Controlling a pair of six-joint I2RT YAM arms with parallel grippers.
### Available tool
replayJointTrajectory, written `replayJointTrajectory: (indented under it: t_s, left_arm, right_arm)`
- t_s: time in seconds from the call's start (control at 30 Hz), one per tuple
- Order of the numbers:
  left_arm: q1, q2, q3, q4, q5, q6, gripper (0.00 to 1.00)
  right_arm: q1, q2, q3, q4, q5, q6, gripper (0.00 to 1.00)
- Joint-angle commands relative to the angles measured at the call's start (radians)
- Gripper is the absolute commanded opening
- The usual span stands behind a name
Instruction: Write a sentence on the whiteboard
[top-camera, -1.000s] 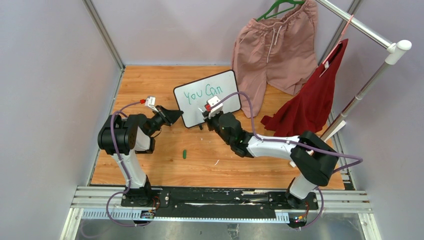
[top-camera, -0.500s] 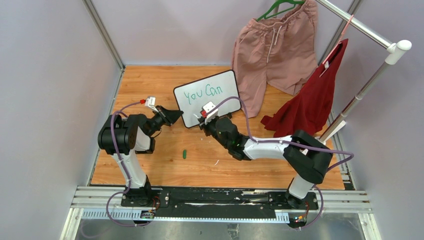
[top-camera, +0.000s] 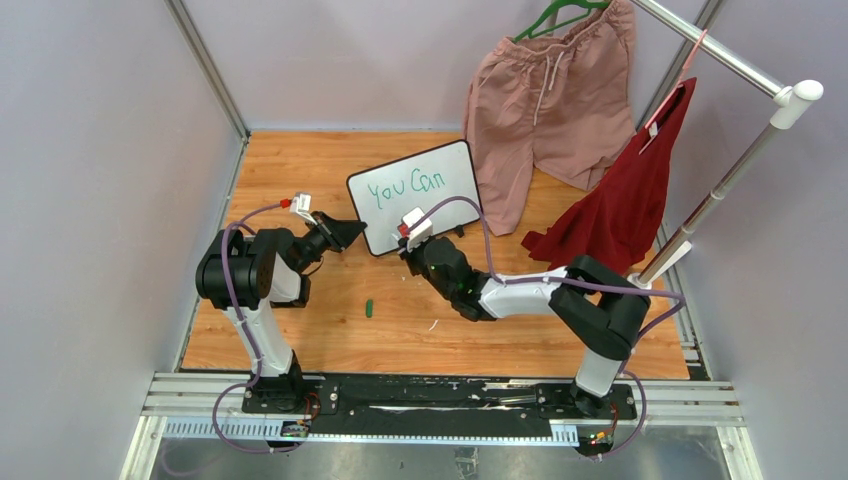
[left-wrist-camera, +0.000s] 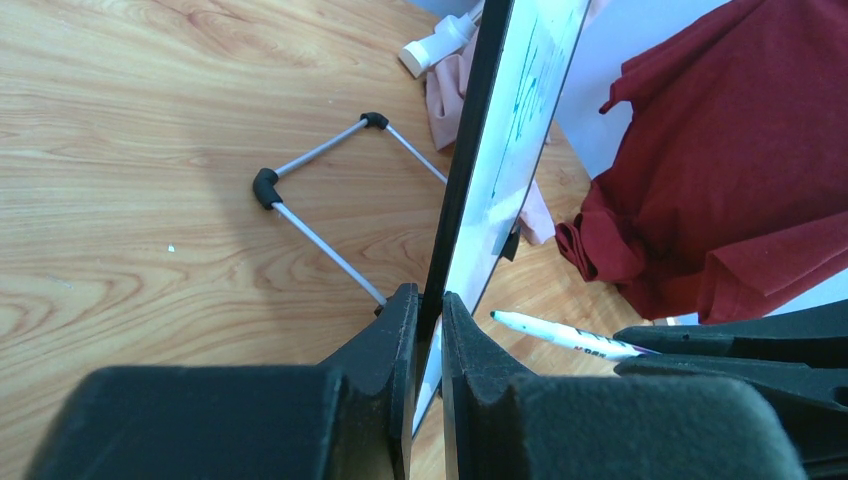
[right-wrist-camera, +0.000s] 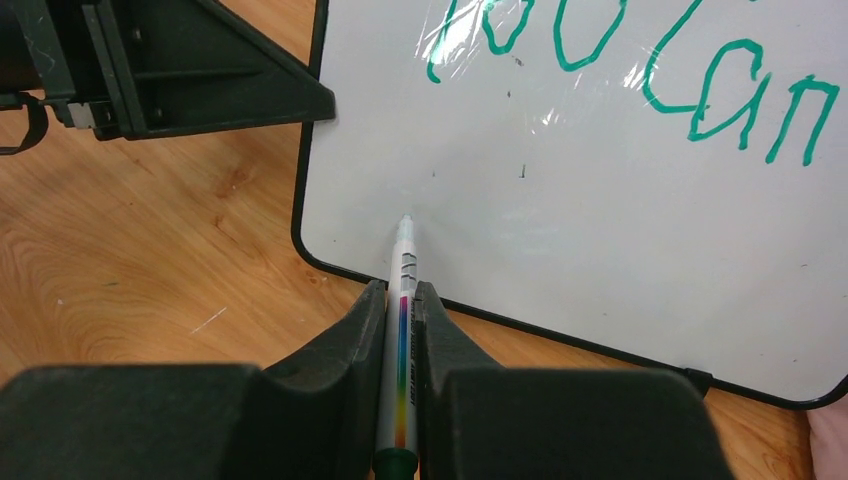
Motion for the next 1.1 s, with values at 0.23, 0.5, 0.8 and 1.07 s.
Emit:
replayJointTrajectory:
  t_s: [0.23, 0.5, 0.8, 1.07]
  left_arm:
    - [0.003, 0.022, -0.006, 0.036, -0.025, 0.013, 0.00]
    - [0.001, 0.022, -0.007, 0.035, -0.026, 0.014, 0.00]
    - [0.001, 0.023, -0.006, 0.035, -0.025, 0.013, 0.00]
    - [0.002, 0.024, -0.004, 0.035, -0.025, 0.013, 0.00]
  right_arm:
    - [0.014, 0.010, -0.001, 0.113, 0.084, 0.012, 0.00]
    - [0.014, 0.004, -0.003, 0.117, 0.040, 0.008, 0.00]
    - [0.014, 0.019, 0.017, 0.059, 0.059, 0.012, 0.00]
    - [0.014, 0.038, 0.030, 0.050, 0.070, 0.012, 0.00]
